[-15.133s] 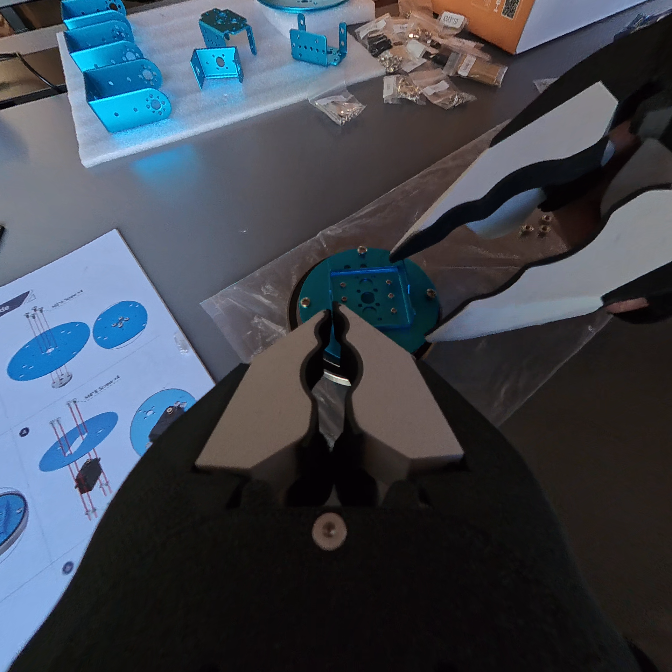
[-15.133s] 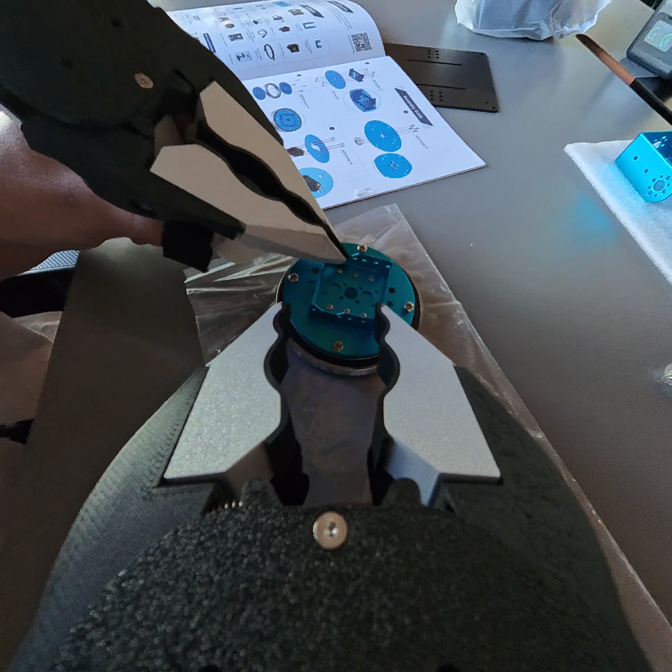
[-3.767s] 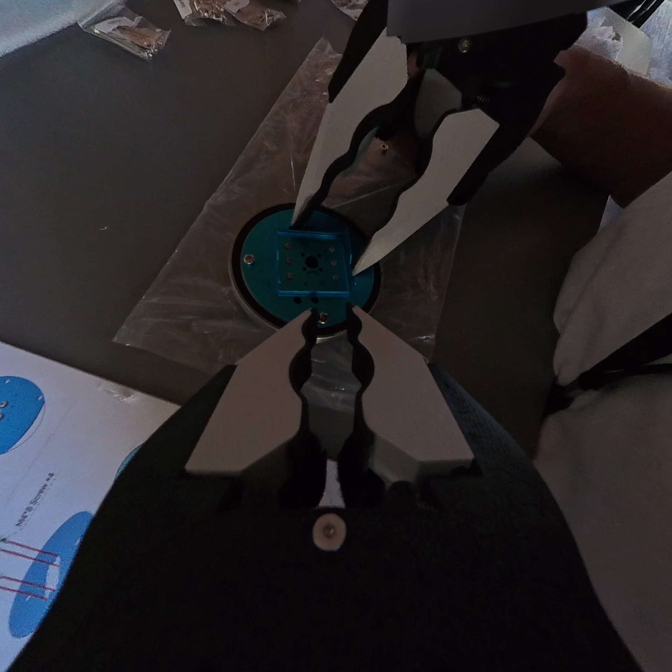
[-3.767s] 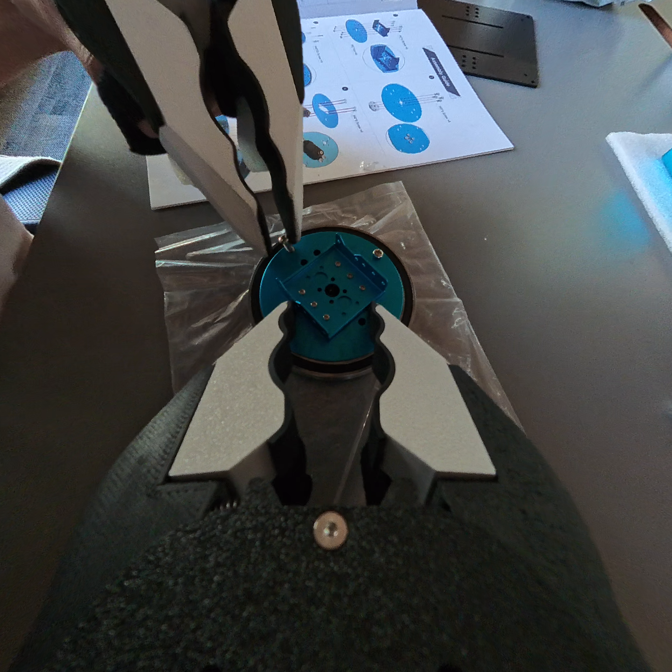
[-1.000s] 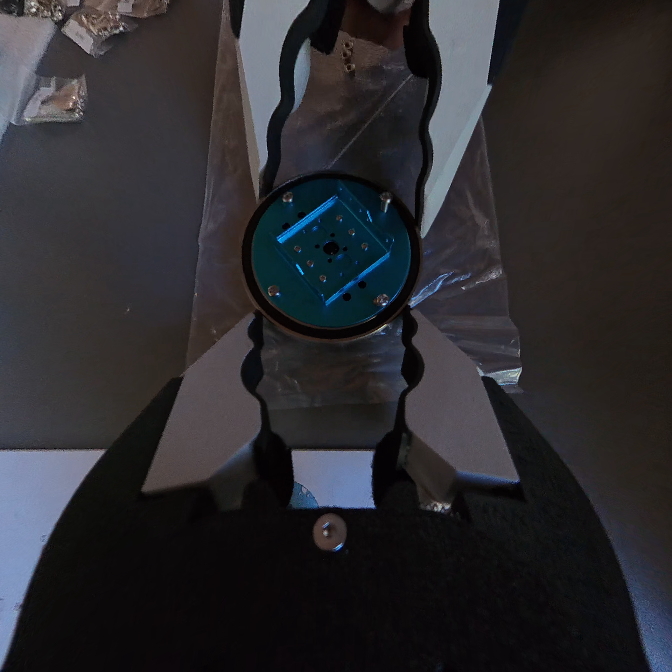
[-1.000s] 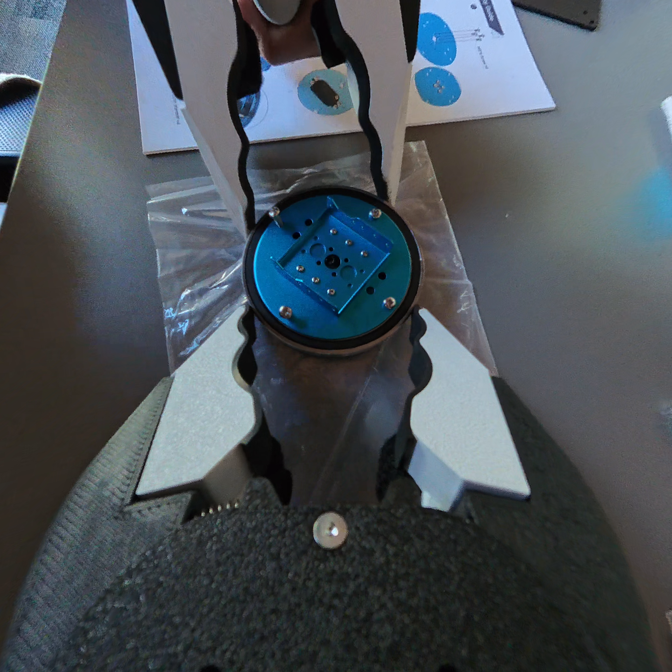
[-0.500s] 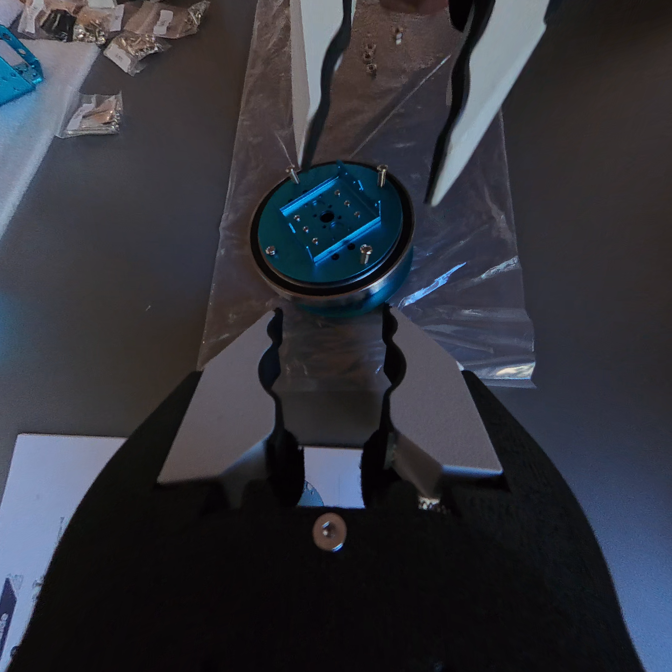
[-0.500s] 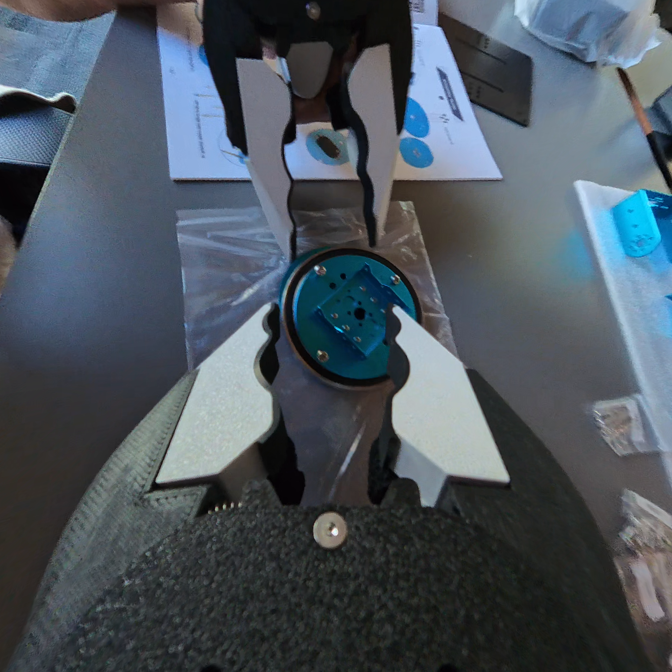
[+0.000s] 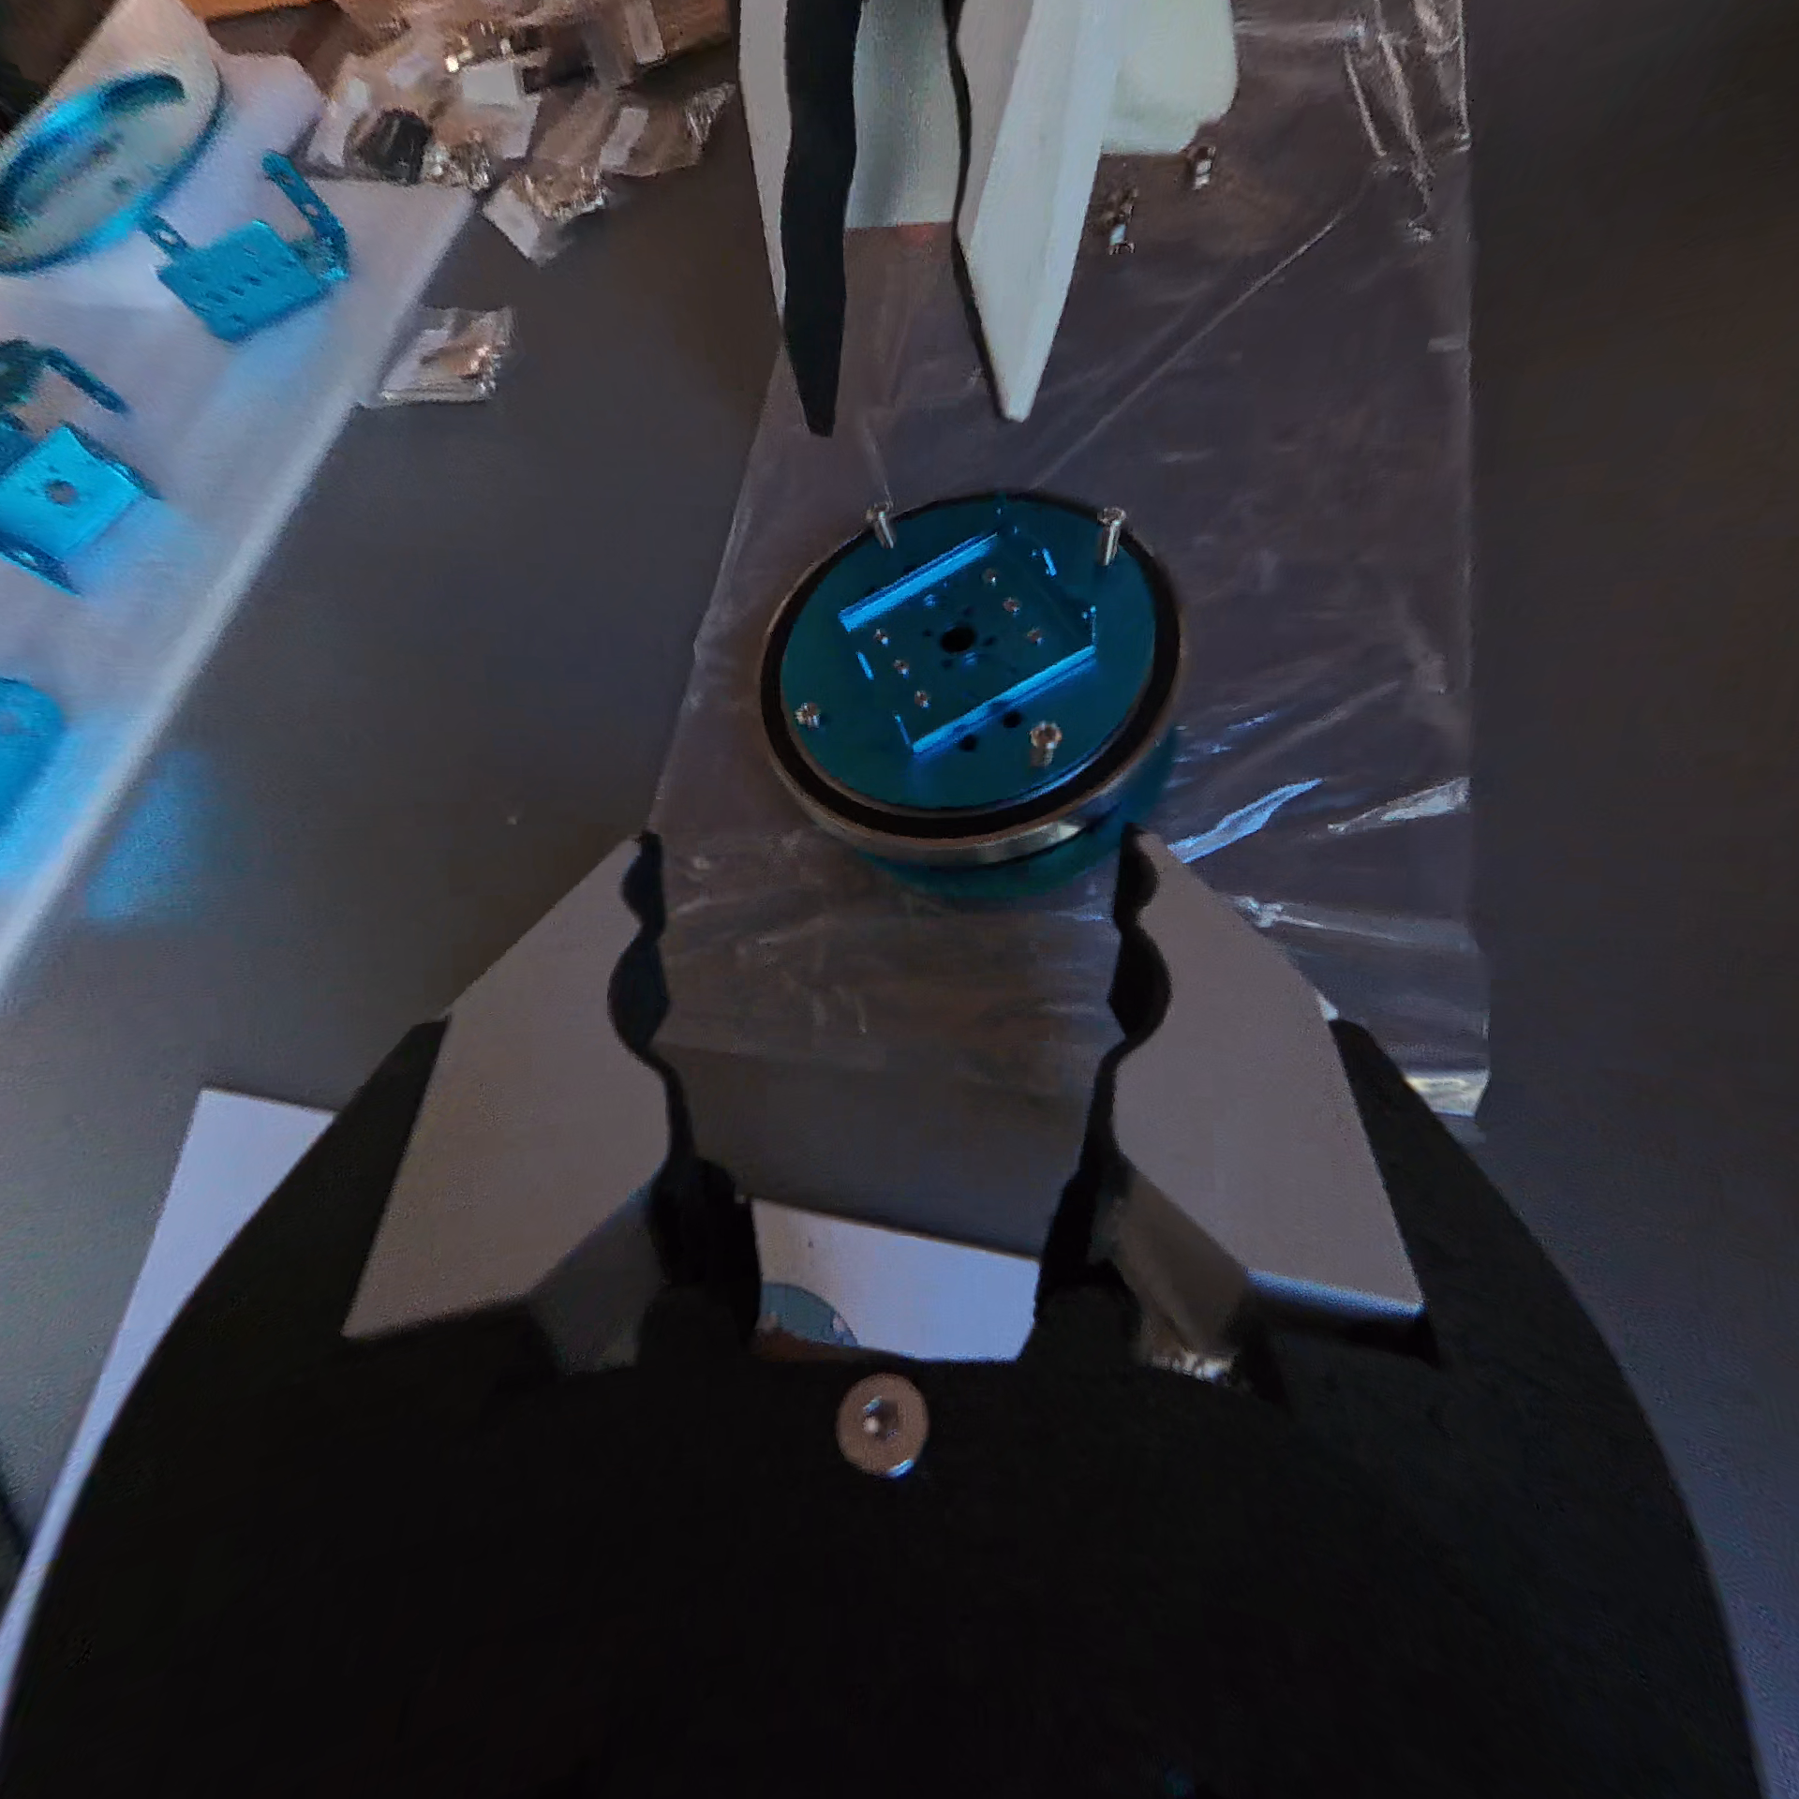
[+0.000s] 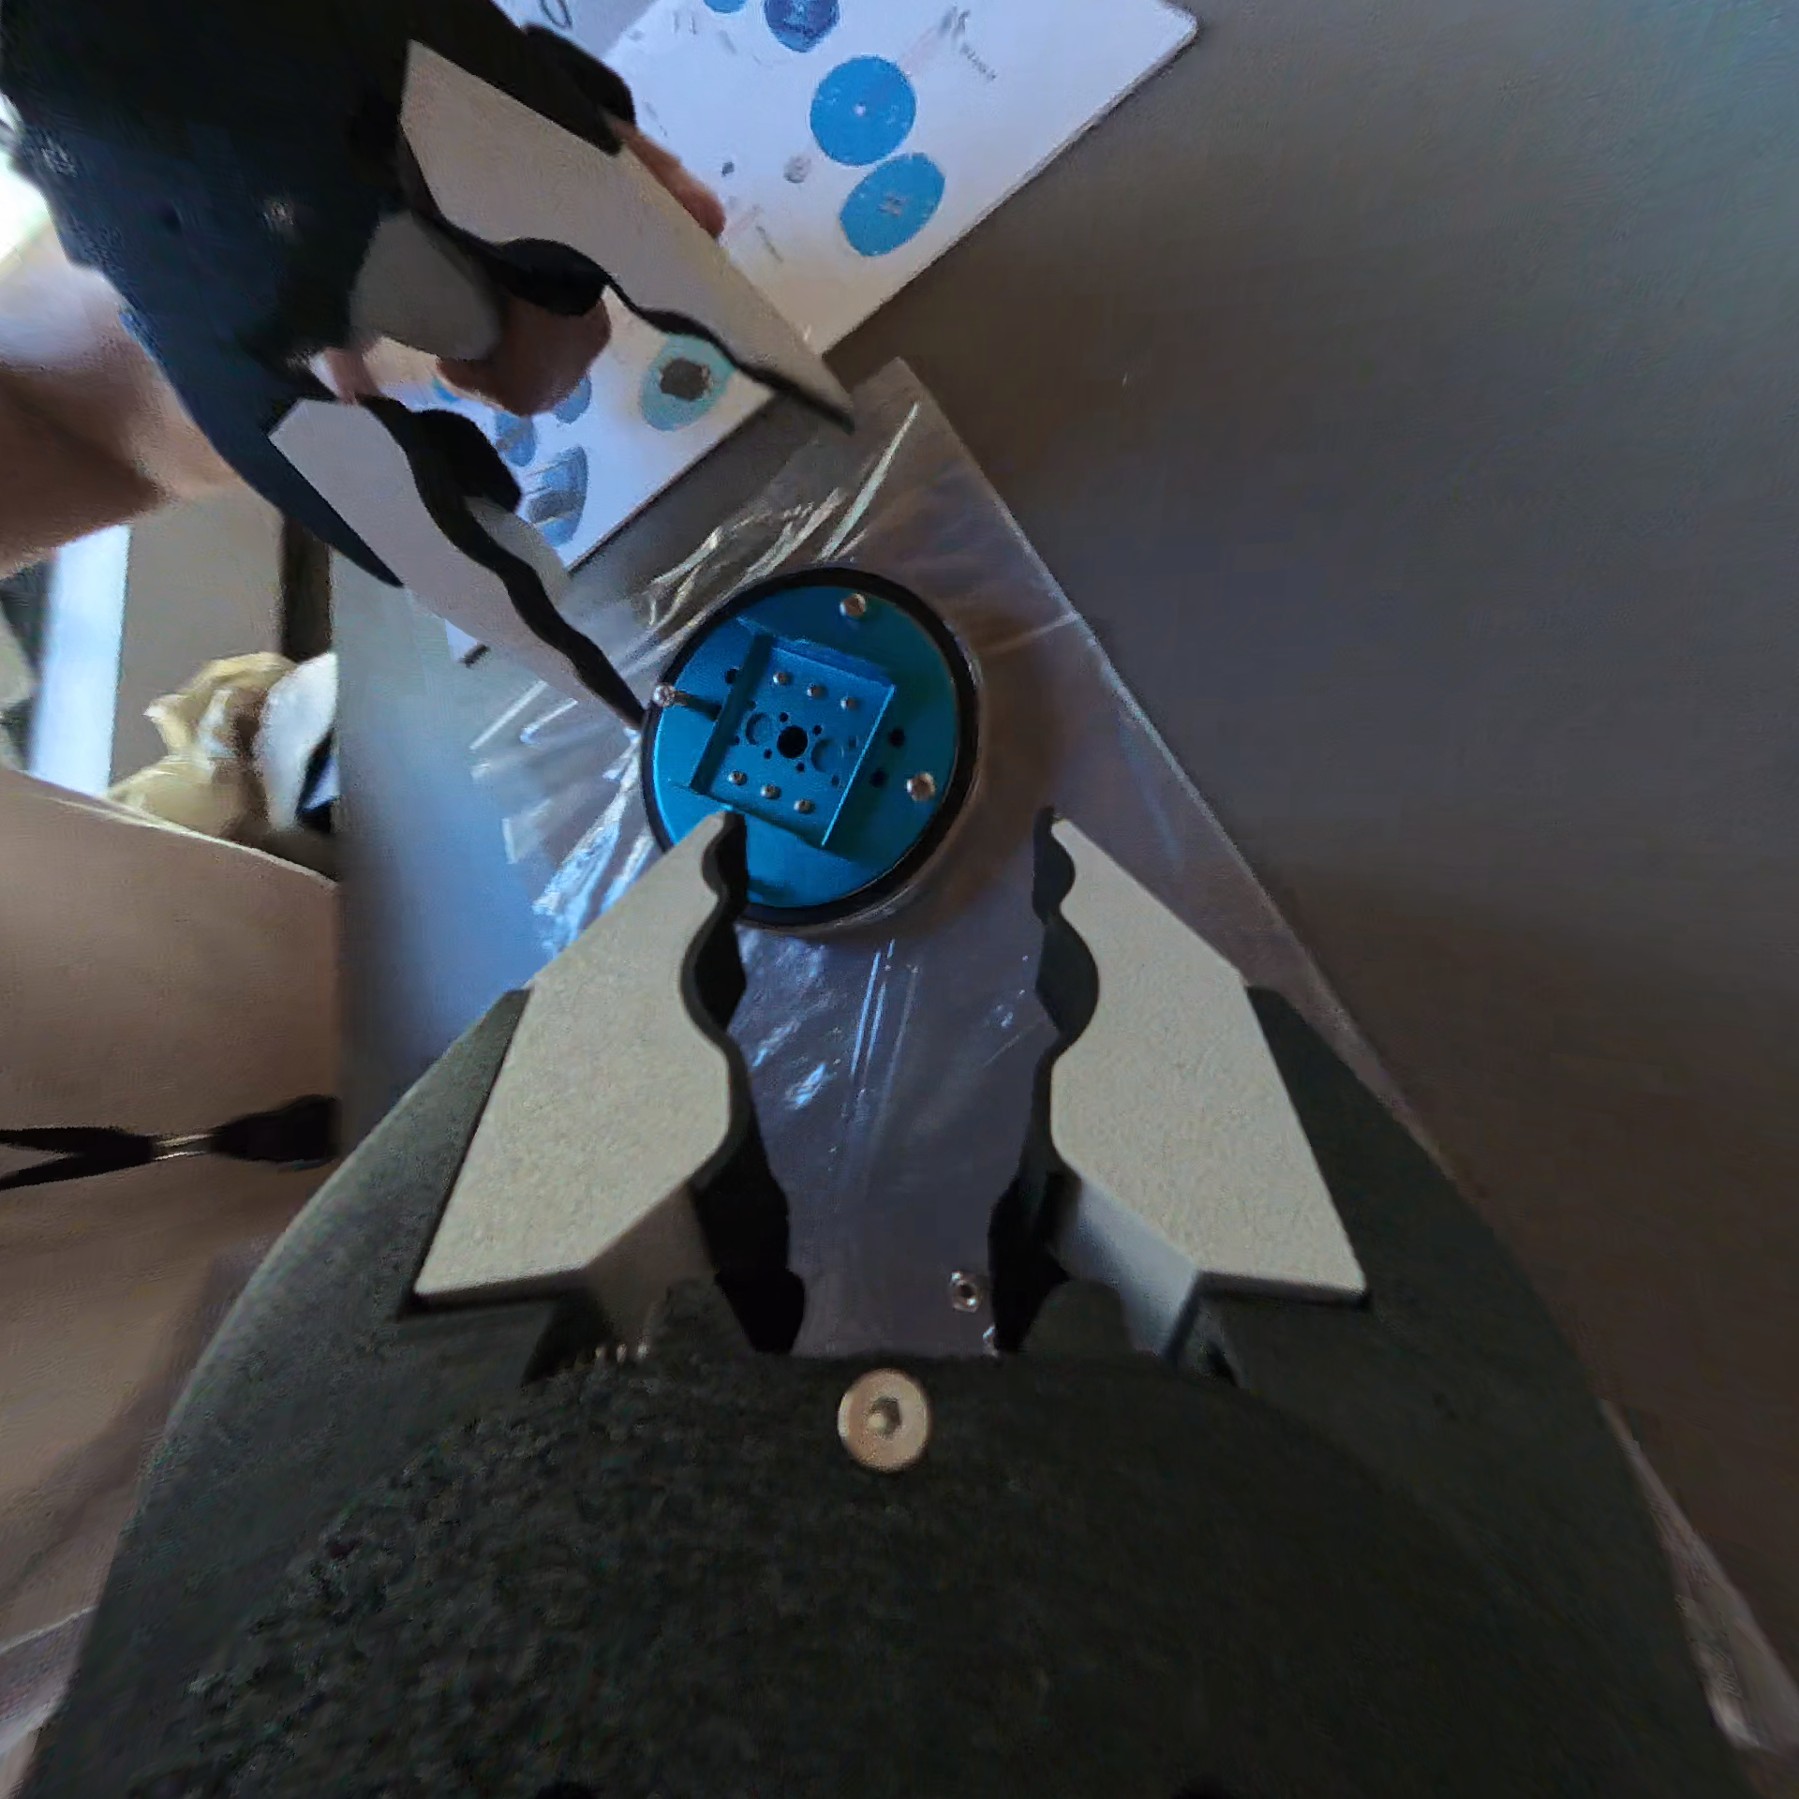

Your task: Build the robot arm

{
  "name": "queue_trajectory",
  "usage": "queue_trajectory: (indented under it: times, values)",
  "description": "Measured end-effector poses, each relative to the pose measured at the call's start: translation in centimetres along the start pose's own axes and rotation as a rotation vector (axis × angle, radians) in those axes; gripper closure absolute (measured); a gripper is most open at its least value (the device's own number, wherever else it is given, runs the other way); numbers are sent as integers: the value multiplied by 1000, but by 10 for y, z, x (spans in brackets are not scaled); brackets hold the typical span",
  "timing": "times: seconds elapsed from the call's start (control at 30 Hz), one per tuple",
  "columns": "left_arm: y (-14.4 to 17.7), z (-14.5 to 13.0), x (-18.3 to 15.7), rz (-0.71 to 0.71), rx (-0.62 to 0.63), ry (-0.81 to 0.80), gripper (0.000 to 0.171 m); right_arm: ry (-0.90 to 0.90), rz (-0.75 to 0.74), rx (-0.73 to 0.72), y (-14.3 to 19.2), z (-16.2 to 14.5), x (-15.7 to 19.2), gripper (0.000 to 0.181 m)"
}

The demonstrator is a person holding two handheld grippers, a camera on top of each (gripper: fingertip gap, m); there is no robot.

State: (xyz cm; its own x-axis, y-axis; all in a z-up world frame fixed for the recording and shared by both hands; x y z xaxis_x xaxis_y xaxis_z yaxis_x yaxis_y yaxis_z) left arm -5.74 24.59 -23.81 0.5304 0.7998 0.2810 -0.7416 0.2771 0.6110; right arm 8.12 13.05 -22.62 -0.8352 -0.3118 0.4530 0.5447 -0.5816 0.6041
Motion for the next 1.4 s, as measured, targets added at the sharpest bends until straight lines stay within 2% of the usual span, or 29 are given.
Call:
queue_trajectory:
  times: [0.03, 0.17, 0.3, 0.43, 0.63, 0.77, 0.97, 1.17, 1.2, 1.23, 1.27, 1.3, 1.33, 1.4]
  values:
    - [-2, 2, -1, -8, -9, 2, 75, -40, 33, 19, -1, -2, 0, 115]
    - [-7, 8, 1, -75, -16, 21, 75, -134, 110, 82, -4, -8, -1, 109]
    - [-12, 5, -3, -181, 9, 57, 75, -158, 98, 88, -7, -6, -7, 113]
    - [-22, 0, -3, -228, 38, 89, 76, -182, 167, 81, -13, -3, -8, 120]
    - [-21, -1, -4, -254, 23, 74, 86, -245, 271, 73, -20, 2, -5, 116]
    - [-20, -1, -5, -252, 18, 70, 85, -319, 331, 28, -21, 3, -8, 116]
    - [-20, -1, -6, -258, 13, 58, 84, -337, 370, -31, -21, 4, -11, 122]
    - [-18, -1, -8, -261, 5, 40, 81, -350, 420, -101, -20, 7, -12, 136]
    - [-18, -1, -9, -259, 2, 37, 81, -347, 444, -117, -20, 9, -11, 145]
    - [-19, 0, -8, -251, -1, 35, 82, -336, 556, -138, -18, 13, -3, 168]
    - [-19, 0, -8, -247, -1, 36, 83, -369, 622, -139, -20, 16, 2, 161]
    - [-19, 0, -7, -248, 0, 38, 84, -375, 596, -91, -26, 15, 2, 151]
    - [-19, 0, -7, -251, 2, 40, 84, -338, 509, -29, -31, 11, 1, 145]
    - [-19, 0, -7, -250, 1, 43, 85, -281, 476, -25, -28, 13, 5, 147]
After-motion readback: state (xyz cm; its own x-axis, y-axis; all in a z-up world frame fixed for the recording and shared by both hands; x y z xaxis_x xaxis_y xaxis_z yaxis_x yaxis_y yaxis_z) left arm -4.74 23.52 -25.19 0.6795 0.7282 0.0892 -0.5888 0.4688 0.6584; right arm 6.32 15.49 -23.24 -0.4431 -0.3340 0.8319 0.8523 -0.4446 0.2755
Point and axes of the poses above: each gripper's, where its closed fingertips meet, y back along the fingers, z out of its top, x = y × z across the jaws, the point moved 7 cm from there along y, back along the fingers, and after that the axes turned 6 degrees about z, right-handed, at the moved point
